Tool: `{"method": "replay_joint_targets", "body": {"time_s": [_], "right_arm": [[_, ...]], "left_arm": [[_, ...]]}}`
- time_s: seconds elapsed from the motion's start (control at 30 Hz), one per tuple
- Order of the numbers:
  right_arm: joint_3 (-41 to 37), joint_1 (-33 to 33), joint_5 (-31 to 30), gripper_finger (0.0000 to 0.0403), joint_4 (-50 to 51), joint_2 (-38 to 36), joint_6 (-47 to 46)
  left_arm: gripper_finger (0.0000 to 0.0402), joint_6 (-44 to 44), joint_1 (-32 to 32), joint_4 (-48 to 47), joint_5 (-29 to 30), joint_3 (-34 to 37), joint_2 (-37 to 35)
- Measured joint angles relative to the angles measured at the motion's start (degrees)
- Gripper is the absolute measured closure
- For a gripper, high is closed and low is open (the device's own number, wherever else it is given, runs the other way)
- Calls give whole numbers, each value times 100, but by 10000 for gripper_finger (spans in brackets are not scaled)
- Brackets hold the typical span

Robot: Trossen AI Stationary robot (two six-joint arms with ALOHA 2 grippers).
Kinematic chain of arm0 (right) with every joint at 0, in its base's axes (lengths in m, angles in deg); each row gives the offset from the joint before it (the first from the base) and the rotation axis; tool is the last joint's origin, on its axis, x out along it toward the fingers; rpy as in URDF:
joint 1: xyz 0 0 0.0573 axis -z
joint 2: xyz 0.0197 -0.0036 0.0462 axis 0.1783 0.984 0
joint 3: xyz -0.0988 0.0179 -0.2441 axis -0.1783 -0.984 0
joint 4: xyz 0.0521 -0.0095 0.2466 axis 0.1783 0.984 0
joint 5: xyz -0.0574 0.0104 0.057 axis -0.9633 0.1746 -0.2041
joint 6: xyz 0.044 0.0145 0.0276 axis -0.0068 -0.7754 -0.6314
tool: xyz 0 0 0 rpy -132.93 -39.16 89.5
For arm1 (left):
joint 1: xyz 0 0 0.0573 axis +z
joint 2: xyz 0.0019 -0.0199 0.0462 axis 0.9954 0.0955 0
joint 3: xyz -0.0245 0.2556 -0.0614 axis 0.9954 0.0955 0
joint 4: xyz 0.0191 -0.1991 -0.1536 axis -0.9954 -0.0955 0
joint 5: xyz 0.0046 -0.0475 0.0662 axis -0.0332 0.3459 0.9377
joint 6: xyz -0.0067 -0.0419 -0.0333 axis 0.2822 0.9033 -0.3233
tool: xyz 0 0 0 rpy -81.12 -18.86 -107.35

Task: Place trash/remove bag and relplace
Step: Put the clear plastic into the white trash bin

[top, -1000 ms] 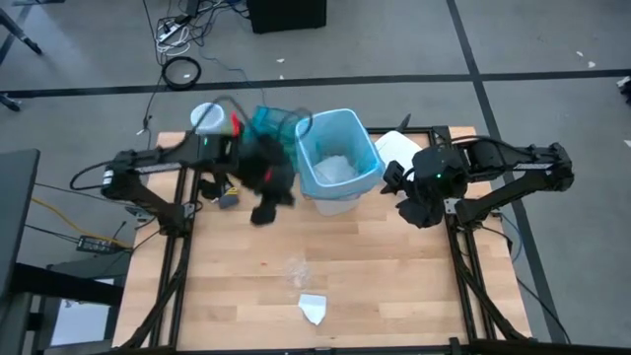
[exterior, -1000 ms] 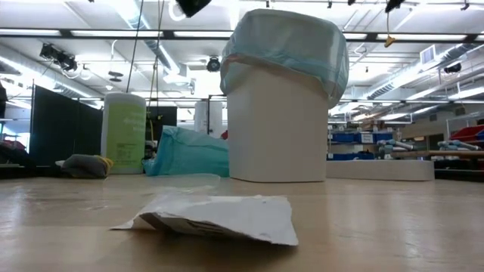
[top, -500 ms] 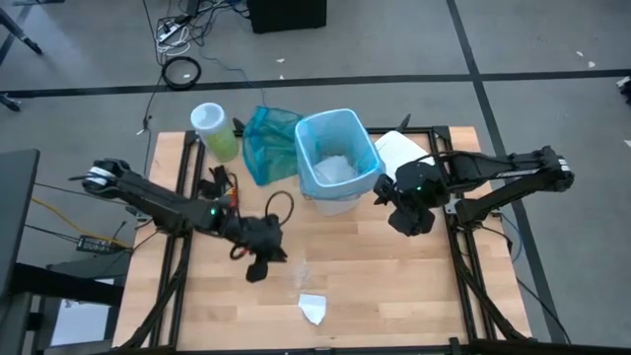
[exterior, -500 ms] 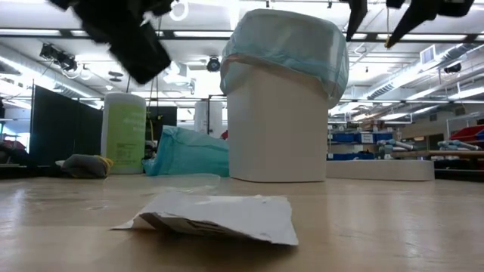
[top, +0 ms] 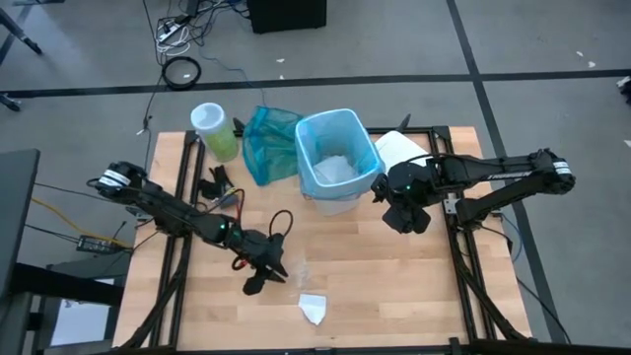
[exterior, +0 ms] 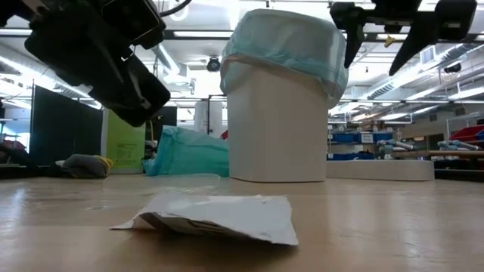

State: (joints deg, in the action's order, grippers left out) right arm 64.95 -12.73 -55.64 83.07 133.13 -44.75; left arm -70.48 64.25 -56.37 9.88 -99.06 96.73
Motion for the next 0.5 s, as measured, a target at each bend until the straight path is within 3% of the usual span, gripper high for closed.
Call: {"method": "replay_joint_targets", "body": {"time_s": [0.1,0.5], "right_arm": [[-115,0,0,92,11,0,3],[-468,-2,2,91,-86,0,-245]], "left_arm": [[286,-75,2,44,48,-2,131],[258,-182,2,506,1221,-10,1004]]}}
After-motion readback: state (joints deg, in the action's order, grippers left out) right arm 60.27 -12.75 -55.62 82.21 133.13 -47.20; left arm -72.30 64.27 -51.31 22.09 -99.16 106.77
